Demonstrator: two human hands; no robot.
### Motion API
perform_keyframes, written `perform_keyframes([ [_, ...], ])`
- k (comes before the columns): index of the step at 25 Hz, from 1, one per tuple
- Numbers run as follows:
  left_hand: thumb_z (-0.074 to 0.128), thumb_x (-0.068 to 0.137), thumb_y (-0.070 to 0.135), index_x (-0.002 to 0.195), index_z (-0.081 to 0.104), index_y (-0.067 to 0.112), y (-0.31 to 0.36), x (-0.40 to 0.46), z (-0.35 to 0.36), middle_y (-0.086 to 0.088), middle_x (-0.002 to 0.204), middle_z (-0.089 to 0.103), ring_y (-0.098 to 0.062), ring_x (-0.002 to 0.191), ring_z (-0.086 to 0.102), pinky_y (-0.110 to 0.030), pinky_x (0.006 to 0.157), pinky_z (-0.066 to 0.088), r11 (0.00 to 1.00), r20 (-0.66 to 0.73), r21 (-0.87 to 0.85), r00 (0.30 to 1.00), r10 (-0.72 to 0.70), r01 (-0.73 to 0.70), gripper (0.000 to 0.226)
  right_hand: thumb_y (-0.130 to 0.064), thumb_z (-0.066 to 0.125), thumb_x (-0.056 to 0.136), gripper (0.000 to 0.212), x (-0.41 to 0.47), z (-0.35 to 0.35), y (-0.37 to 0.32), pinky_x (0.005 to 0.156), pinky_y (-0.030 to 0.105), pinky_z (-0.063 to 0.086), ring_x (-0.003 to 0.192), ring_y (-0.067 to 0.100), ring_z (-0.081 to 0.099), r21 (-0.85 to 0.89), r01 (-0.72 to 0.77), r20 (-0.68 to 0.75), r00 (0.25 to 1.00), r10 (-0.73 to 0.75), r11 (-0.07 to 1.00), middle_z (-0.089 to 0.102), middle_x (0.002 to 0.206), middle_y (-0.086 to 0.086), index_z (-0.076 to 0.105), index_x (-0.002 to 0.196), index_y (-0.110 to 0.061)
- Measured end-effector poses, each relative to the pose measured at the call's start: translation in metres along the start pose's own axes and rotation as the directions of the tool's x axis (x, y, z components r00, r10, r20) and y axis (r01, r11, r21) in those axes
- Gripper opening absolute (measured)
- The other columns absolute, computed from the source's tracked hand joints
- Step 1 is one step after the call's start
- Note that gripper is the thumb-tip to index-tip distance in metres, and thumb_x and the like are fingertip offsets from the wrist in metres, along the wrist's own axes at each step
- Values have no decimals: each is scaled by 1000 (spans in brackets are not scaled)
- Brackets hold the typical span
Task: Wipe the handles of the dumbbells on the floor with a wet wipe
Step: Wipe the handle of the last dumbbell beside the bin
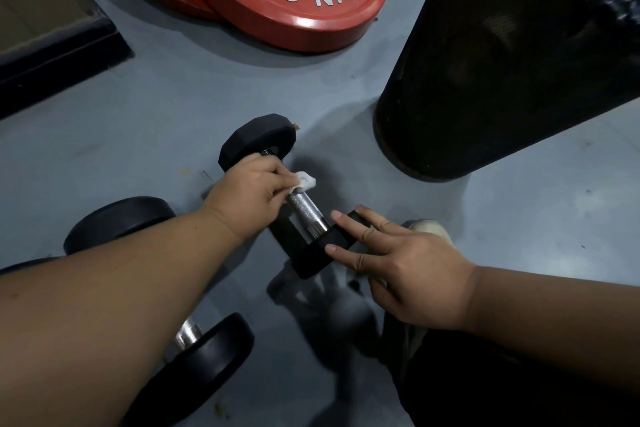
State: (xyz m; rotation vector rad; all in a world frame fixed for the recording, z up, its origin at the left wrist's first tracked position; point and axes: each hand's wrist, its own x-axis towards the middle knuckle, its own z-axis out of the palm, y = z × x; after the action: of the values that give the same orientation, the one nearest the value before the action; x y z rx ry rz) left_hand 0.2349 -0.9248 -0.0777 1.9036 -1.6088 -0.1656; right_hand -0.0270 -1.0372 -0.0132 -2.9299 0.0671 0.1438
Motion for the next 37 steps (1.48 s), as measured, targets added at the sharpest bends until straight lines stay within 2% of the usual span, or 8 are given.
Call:
perform_keyframes([
  [4,49,91,35,100,79,16,1,5,-9,0,85,67,-22,80,65,-25,81,53,1000,18,31,1000,-3,2,37,-29,43,80,68,-1,1,-2,76,36,62,146,30,39,-5,6,23,1000,-6,1000,29,164,-3,49,147,-39],
  [8,45,93,33,101,78,16,4,4,-6,-2,81,63,-24,78,60,-33,76,54,997,15,71,1000,7,-8,38,-29,43,83,68,-2,3,-3,77,41,62,149,32,32,-25,38,52,998,-36,999,24,166,-4,44,151,-37],
  [12,50,87,15,100,76,10,8,-1,-2,-7,86,63,-26,78,58,-35,75,53,963,171,39,951,256,-266,29,-29,43,85,65,1,1,-5,90,41,59,151,34,26,-47,103,66,993,-100,994,22,167,-2,46,150,-35],
  [17,64,86,6,93,72,4,22,-25,5,-8,88,61,-24,79,55,-38,72,50,922,271,-81,882,385,-377,12,-29,43,85,64,11,3,-13,69,40,62,154,30,20,-27,187,102,978,-183,982,20,167,-7,45,148,-37],
  [22,51,88,11,100,75,10,13,-25,1,-6,88,63,-25,79,55,-33,73,49,936,226,-64,908,351,-346,26,-30,37,86,64,11,2,-11,65,39,62,154,30,20,-52,178,116,978,-171,983,16,168,-8,43,150,-39],
  [29,52,88,20,101,78,14,-10,-13,-21,-4,87,65,-25,78,66,-33,73,58,999,38,51,999,-5,3,29,-28,40,86,62,11,0,-12,69,35,62,152,28,25,-35,177,89,981,-174,984,23,166,-10,50,146,-39],
  [34,41,95,31,95,76,7,-5,-16,-7,-7,86,61,-26,79,62,-39,73,56,995,15,77,998,-61,60,43,-27,38,86,63,10,2,-9,72,38,62,154,27,20,-24,189,99,978,-186,982,18,167,-10,46,148,-39],
  [37,36,103,36,99,71,7,8,-25,2,-7,86,59,-23,79,57,-36,76,54,998,106,-6,992,65,-65,46,-28,36,88,64,10,3,-7,73,41,62,155,26,14,-10,189,120,975,-187,982,11,169,-12,42,150,-41],
])
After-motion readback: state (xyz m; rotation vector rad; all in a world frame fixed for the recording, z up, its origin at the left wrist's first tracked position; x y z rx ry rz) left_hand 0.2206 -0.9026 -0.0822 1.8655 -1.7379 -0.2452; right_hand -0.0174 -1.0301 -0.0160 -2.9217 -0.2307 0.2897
